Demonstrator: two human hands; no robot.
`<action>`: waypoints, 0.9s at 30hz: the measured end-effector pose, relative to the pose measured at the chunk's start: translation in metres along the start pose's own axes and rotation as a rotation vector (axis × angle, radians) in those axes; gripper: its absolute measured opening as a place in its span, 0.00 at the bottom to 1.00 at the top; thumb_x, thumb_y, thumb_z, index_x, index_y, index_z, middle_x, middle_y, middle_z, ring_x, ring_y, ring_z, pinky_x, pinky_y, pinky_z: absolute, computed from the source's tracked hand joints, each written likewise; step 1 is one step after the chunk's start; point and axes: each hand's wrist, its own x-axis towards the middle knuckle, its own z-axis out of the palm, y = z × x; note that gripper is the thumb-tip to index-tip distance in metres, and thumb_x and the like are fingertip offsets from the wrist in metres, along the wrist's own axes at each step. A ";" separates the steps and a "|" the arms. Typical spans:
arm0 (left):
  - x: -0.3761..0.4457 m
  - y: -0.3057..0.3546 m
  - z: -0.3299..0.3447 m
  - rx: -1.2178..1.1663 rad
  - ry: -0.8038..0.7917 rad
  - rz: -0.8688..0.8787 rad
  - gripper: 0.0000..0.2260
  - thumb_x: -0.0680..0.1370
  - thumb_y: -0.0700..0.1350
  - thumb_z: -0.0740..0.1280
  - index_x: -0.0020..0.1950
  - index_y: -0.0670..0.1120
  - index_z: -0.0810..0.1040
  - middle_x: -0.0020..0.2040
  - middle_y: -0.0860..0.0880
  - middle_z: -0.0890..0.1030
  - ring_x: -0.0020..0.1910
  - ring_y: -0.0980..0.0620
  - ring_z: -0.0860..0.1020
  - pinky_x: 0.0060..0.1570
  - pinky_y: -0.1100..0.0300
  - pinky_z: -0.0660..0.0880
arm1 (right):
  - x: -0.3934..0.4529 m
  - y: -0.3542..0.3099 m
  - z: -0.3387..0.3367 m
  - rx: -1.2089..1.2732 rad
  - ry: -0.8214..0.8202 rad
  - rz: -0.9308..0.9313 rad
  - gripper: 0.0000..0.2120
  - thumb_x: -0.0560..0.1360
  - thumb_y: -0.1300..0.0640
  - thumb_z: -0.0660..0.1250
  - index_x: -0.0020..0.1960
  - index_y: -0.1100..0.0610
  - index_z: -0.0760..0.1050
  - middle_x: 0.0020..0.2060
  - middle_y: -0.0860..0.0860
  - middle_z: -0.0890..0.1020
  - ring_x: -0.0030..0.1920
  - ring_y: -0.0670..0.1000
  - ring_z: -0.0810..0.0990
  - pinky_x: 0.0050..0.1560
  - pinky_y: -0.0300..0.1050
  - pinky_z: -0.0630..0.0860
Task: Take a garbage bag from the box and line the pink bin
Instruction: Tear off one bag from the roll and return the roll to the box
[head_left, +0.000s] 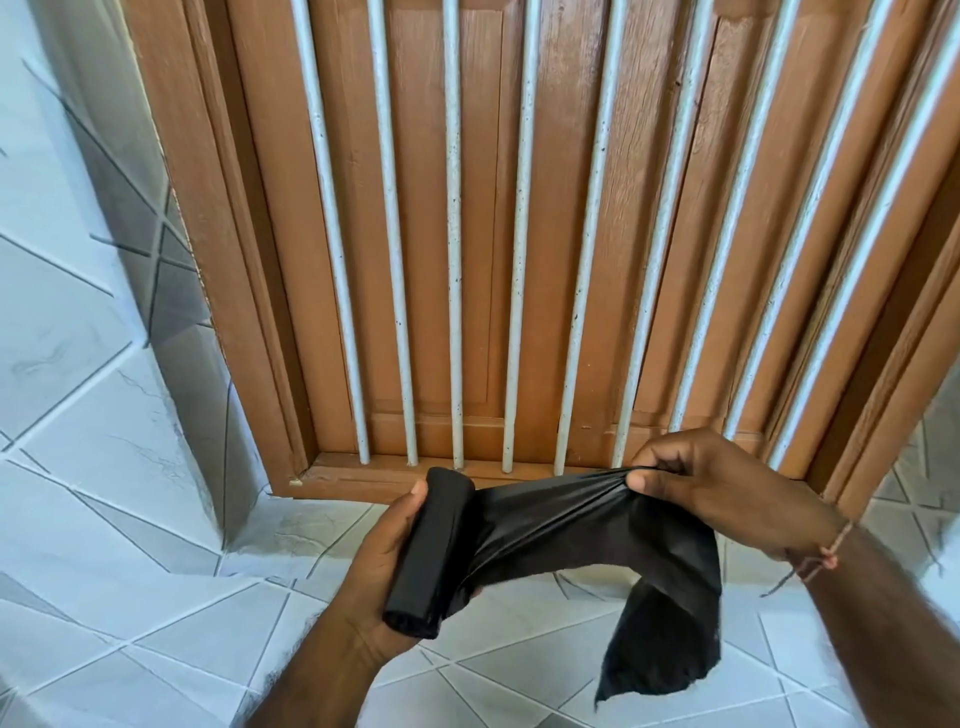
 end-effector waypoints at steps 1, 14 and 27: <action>0.000 0.001 -0.001 0.009 0.006 0.009 0.17 0.67 0.55 0.69 0.39 0.42 0.86 0.39 0.39 0.84 0.35 0.40 0.83 0.32 0.48 0.81 | -0.001 0.001 -0.003 -0.010 0.002 -0.001 0.11 0.75 0.57 0.68 0.34 0.58 0.79 0.29 0.49 0.78 0.33 0.43 0.75 0.35 0.36 0.71; -0.002 0.011 -0.007 0.082 0.039 0.043 0.14 0.67 0.54 0.69 0.39 0.44 0.86 0.39 0.41 0.85 0.36 0.41 0.83 0.34 0.51 0.82 | -0.028 0.018 -0.038 -0.160 0.052 0.029 0.11 0.72 0.53 0.68 0.34 0.58 0.80 0.33 0.60 0.80 0.34 0.45 0.77 0.35 0.36 0.71; -0.007 0.025 0.001 0.415 0.014 0.097 0.28 0.56 0.46 0.77 0.56 0.48 0.77 0.40 0.45 0.86 0.38 0.46 0.84 0.35 0.52 0.80 | -0.038 0.045 -0.043 -0.377 0.098 0.256 0.11 0.67 0.37 0.68 0.38 0.42 0.83 0.36 0.40 0.85 0.41 0.44 0.83 0.48 0.45 0.79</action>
